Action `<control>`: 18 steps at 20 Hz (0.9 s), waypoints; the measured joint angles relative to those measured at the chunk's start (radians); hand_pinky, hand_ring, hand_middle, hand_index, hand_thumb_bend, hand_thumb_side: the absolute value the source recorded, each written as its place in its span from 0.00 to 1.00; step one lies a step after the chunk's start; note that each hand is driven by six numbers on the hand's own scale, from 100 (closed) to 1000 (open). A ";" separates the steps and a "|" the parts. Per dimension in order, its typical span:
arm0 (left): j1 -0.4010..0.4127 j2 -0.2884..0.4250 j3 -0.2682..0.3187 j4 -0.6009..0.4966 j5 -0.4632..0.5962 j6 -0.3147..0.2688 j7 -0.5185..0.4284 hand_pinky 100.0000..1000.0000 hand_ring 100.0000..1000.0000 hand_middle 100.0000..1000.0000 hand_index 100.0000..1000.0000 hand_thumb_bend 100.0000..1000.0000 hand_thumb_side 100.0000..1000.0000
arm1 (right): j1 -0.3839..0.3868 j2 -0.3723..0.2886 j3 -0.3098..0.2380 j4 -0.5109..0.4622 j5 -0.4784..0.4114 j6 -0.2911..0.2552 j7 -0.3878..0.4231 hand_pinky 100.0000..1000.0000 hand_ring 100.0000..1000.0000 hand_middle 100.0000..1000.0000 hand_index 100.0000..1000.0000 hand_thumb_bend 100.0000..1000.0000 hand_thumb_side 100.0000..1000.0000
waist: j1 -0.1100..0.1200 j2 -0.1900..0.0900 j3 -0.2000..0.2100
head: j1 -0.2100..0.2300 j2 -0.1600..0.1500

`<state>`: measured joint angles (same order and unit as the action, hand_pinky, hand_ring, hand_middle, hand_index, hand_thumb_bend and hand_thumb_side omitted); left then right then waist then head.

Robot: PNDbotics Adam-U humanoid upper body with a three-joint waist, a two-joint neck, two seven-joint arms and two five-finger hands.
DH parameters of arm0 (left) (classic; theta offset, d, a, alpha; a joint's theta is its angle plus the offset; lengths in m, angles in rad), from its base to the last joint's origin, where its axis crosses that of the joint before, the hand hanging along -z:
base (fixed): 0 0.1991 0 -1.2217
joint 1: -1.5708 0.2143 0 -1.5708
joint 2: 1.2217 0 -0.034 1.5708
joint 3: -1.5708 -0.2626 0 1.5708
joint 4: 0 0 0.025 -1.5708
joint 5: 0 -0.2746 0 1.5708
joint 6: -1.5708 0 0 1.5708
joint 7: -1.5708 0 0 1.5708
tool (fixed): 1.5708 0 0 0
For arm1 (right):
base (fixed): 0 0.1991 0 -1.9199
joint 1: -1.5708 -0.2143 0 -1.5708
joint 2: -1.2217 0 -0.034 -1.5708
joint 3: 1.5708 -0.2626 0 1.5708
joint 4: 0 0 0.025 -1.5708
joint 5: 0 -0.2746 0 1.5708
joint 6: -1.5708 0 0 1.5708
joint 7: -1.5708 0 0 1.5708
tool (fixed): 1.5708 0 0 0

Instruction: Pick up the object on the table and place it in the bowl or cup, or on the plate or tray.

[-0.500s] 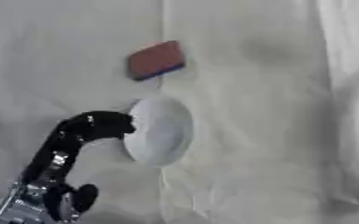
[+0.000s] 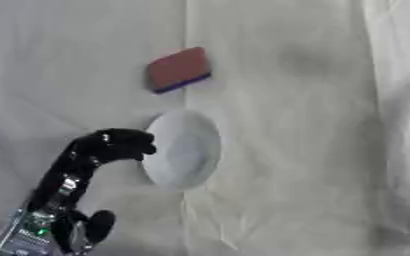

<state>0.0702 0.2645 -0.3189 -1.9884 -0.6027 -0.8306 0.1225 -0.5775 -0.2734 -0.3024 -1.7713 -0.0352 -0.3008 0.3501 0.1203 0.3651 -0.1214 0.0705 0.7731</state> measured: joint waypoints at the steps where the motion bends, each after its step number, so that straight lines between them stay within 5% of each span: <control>1: 0.000 0.002 0.000 0.000 -0.003 0.000 0.000 0.28 0.58 0.72 0.85 0.09 0.76 | 0.000 0.000 0.000 0.000 0.000 0.001 0.001 0.65 0.73 0.94 0.99 0.00 0.53 | 0.001 0.000 0.000 | 0.000 0.000; 8: -0.001 0.151 -0.025 0.000 0.026 0.013 0.051 0.13 0.46 0.60 0.72 0.23 0.54 | 0.009 0.001 0.007 -0.014 0.000 0.012 0.012 0.65 0.73 0.94 0.99 0.00 0.54 | 0.020 -0.014 -0.002 | 0.011 0.000; 14: -0.049 0.304 -0.015 0.000 0.210 0.011 0.054 0.10 0.44 0.57 0.70 0.25 0.51 | 0.017 0.003 0.013 -0.036 -0.003 0.025 0.024 0.65 0.73 0.94 0.99 0.00 0.54 | 0.026 -0.030 -0.003 | 0.024 0.000; 18: -0.108 0.379 0.001 0.000 0.366 0.075 0.012 0.03 0.40 0.54 0.67 0.30 0.49 | 0.018 0.015 0.016 -0.043 -0.003 0.031 0.030 0.65 0.73 0.94 0.98 0.00 0.54 | 0.026 -0.042 -0.003 | 0.033 0.000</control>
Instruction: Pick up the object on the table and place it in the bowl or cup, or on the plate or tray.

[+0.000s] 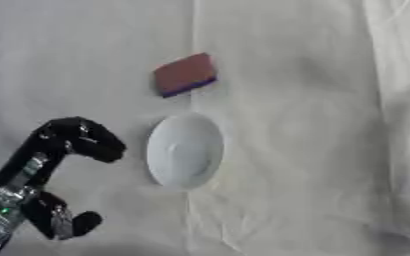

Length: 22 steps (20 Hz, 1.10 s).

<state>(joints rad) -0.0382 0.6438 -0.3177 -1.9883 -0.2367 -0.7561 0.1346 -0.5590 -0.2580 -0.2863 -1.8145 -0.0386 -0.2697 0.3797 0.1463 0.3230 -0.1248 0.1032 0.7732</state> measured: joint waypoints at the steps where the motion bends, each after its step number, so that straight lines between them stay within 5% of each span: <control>1: -0.019 0.015 0.002 0.000 0.044 0.026 -0.018 0.02 0.40 0.54 0.66 0.31 0.49 | 0.001 0.003 0.002 0.000 0.000 0.002 0.002 0.65 0.73 0.94 0.98 0.00 0.54 | 0.000 -0.003 0.000 | 0.003 0.000; 7: -0.145 0.116 0.024 0.000 0.331 0.191 -0.154 0.00 0.38 0.53 0.65 0.31 0.53 | 0.018 0.013 0.007 -0.006 0.005 0.009 0.004 0.65 0.72 0.94 0.98 0.00 0.54 | -0.001 -0.026 0.005 | 0.012 0.000; 13: -0.291 0.140 0.037 0.000 0.648 0.433 -0.285 0.00 0.37 0.52 0.63 0.33 0.51 | 0.026 0.023 0.014 -0.013 0.008 0.015 0.007 0.65 0.72 0.94 0.98 0.00 0.54 | -0.001 -0.046 0.010 | 0.012 0.000; 22: -0.423 0.141 0.060 0.000 0.771 0.644 -0.240 0.00 0.35 0.50 0.62 0.34 0.50 | 0.034 0.035 0.022 -0.020 0.014 0.022 0.010 0.65 0.72 0.94 0.98 0.00 0.55 | -0.001 -0.058 0.010 | 0.011 0.000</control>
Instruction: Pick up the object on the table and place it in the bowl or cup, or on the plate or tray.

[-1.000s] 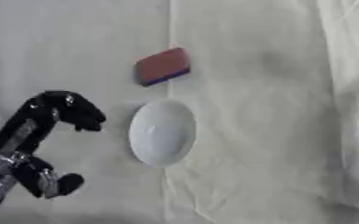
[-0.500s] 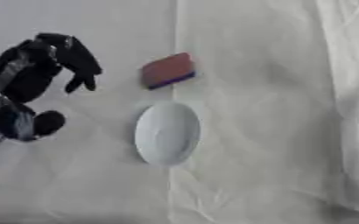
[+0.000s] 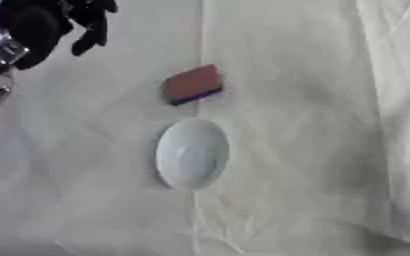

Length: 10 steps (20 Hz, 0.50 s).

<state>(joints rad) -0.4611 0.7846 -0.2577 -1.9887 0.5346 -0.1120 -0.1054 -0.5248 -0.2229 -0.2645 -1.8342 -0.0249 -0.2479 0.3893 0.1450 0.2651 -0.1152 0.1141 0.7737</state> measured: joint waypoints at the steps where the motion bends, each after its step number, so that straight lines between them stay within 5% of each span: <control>1: -0.009 0.000 0.000 0.000 0.003 0.017 0.006 0.00 0.35 0.50 0.62 0.34 0.50 | 0.000 0.002 0.000 -0.002 0.000 0.000 0.000 0.65 0.72 0.94 0.98 0.00 0.55 | 0.000 0.000 -0.001 | 0.000 0.000; 10: -0.055 -0.003 -0.019 0.000 -0.025 0.085 0.017 0.00 0.37 0.51 0.64 0.32 0.50 | 0.000 0.011 0.009 -0.012 0.000 0.003 0.005 0.65 0.72 0.94 0.98 0.00 0.55 | 0.002 0.000 -0.022 | 0.000 0.000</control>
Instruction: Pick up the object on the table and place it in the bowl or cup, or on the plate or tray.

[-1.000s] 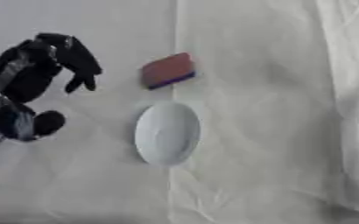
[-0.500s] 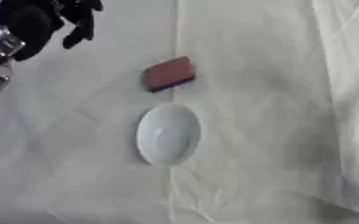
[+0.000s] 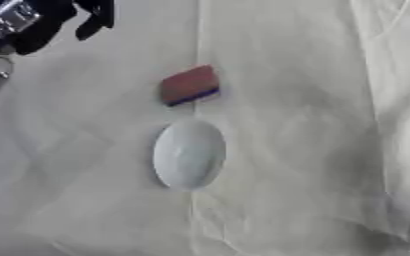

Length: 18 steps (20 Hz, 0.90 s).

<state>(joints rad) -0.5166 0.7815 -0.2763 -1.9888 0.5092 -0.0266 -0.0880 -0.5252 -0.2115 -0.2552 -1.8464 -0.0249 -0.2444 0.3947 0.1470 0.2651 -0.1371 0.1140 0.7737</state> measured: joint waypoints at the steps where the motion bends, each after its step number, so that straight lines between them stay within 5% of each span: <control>1: -0.004 0.000 -0.001 0.000 -0.011 -0.001 0.000 0.00 0.37 0.51 0.64 0.32 0.50 | 0.000 0.000 0.002 -0.001 0.000 0.000 0.000 0.65 0.72 0.94 0.98 0.00 0.55 | 0.001 0.000 -0.001 | 0.000 0.000; 6: -0.039 -0.004 0.003 0.000 -0.159 -0.051 -0.001 0.01 0.40 0.54 0.68 0.40 0.38 | 0.000 0.000 0.003 -0.005 0.000 0.001 0.004 0.65 0.72 0.94 0.98 0.00 0.55 | 0.005 0.000 -0.003 | -0.005 0.000; 12: -0.064 0.027 0.000 0.000 -0.436 -0.145 -0.009 0.04 0.42 0.57 0.71 0.45 0.37 | 0.000 0.000 0.005 -0.006 0.000 0.003 0.006 0.65 0.72 0.94 0.98 0.00 0.55 | 0.017 0.000 -0.006 | -0.010 0.000; 18: -0.091 0.051 -0.016 0.000 -0.584 -0.136 -0.042 0.06 0.43 0.58 0.72 0.49 0.37 | 0.000 0.000 0.009 -0.012 0.000 0.007 0.010 0.65 0.72 0.94 0.98 0.00 0.55 | 0.024 0.000 -0.008 | -0.017 0.000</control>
<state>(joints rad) -0.6075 0.8328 -0.2919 -1.9888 -0.0751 -0.1630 -0.1299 -0.5254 -0.2113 -0.2461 -1.8580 -0.0249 -0.2375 0.4048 0.1709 0.2651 -0.1456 0.0969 0.7737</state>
